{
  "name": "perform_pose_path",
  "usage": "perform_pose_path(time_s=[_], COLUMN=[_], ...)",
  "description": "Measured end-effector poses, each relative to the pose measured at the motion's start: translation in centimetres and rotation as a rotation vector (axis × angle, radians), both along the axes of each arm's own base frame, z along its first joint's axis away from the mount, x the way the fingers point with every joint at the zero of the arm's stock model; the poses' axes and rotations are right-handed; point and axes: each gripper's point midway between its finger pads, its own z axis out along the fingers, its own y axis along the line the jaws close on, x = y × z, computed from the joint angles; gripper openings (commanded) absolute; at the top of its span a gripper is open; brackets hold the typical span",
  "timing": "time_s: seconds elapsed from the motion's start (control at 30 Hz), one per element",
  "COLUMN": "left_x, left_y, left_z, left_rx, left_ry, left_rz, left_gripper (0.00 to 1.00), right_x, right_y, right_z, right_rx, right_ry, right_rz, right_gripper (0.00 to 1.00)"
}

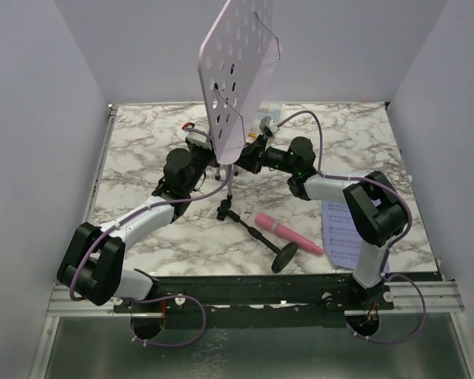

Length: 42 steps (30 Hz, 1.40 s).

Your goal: Set up the instrument practice props

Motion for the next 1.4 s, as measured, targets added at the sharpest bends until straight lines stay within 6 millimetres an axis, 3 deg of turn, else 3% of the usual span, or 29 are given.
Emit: perform_pose_path(time_s=[0.27, 1.0, 1.4], left_x=[-0.1, 0.1, -1.5], left_y=[0.4, 1.9, 3.5], left_z=[0.3, 0.0, -0.5], left_rx=[0.047, 0.047, 0.006], left_ry=[-0.032, -0.066, -0.110], left_rz=[0.007, 0.035, 0.063], left_gripper=[0.00, 0.00, 0.00], right_x=[-0.8, -2.1, -3.7], right_y=[0.5, 3.5, 5.2], right_z=[0.4, 0.2, -0.5], right_rx=[0.049, 0.163, 0.194], right_ry=[0.064, 0.100, 0.080], right_rz=[0.000, -0.212, -0.206], right_gripper=[0.01, 0.00, 0.00])
